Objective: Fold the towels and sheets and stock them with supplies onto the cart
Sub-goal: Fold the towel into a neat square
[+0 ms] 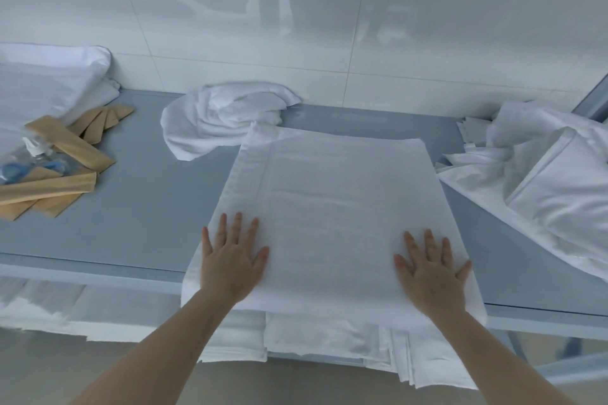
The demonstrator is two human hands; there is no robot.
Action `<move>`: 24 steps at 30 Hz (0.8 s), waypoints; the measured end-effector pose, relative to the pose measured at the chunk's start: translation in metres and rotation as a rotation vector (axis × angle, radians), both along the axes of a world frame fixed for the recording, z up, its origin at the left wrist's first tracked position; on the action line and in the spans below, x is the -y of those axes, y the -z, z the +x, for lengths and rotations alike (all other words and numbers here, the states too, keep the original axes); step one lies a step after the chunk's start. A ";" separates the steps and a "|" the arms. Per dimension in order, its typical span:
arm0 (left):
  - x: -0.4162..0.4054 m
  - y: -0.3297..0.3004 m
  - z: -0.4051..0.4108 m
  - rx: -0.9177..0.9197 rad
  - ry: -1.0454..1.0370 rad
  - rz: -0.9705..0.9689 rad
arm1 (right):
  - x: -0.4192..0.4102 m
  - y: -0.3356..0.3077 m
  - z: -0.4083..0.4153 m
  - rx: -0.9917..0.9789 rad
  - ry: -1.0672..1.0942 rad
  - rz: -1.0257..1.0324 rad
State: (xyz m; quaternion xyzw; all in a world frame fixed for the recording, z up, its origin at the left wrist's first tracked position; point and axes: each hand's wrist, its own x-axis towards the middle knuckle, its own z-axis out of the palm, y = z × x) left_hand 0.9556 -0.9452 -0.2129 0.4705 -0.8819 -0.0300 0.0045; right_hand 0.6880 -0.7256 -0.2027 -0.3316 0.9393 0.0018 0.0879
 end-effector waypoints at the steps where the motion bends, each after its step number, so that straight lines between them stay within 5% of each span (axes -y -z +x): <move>1: -0.006 0.001 -0.003 -0.001 0.048 0.014 | 0.005 0.002 0.012 -0.007 -0.042 -0.006; 17: 0.044 -0.001 -0.056 0.095 0.086 0.119 | 0.067 -0.002 -0.012 0.025 -0.098 0.097; 21: 0.006 -0.006 -0.075 -0.079 0.191 -0.003 | 0.087 -0.005 0.033 -0.059 -0.193 -0.096; 24: -0.025 0.003 -0.085 -0.071 0.298 0.078 | 0.097 0.005 0.078 -0.029 -0.344 -0.148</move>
